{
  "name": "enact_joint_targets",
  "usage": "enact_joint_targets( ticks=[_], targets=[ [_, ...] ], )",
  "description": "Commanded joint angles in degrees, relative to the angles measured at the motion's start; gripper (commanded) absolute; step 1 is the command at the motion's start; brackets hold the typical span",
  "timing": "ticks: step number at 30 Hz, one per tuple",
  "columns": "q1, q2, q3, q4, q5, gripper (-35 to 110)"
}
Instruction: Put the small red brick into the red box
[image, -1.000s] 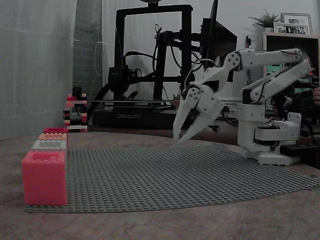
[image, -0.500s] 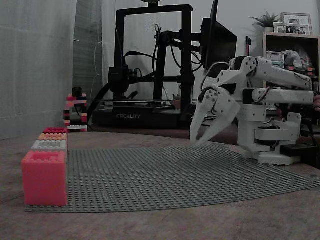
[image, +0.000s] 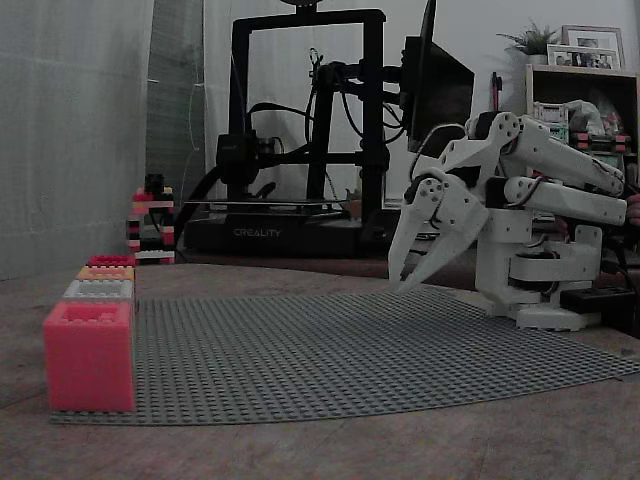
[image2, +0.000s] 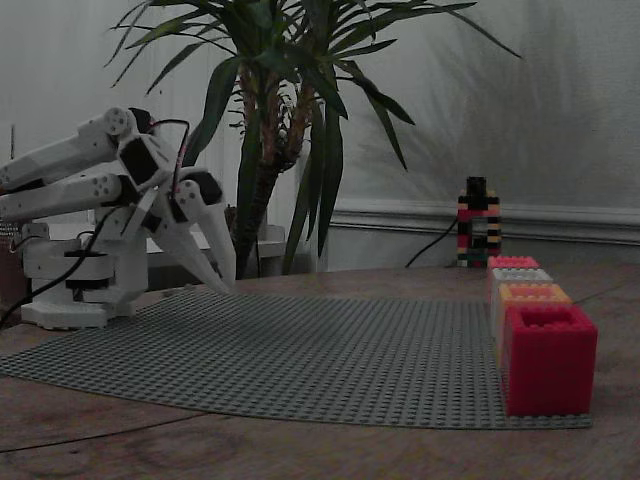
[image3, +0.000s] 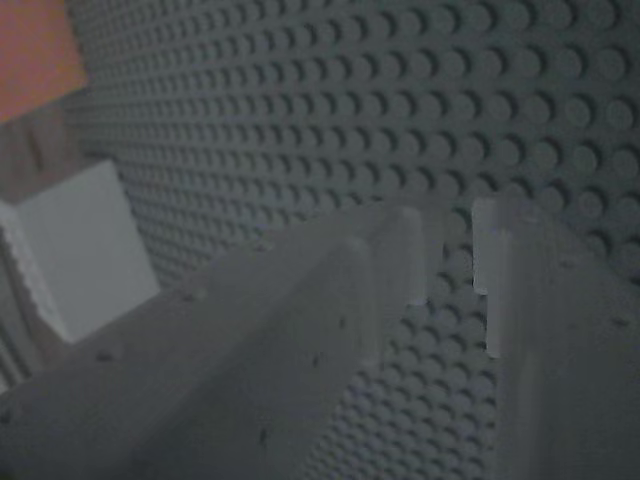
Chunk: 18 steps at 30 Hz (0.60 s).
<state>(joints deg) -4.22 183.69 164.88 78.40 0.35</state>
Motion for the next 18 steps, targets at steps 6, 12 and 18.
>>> enact_joint_targets(
  ticks=[6,12,18],
  targets=[
    [0.2,0.8,-1.0,2.0,1.1,0],
    [1.1,0.8,-1.0,2.0,1.1,0],
    [1.1,0.8,-1.0,2.0,1.1,0]
  ],
)
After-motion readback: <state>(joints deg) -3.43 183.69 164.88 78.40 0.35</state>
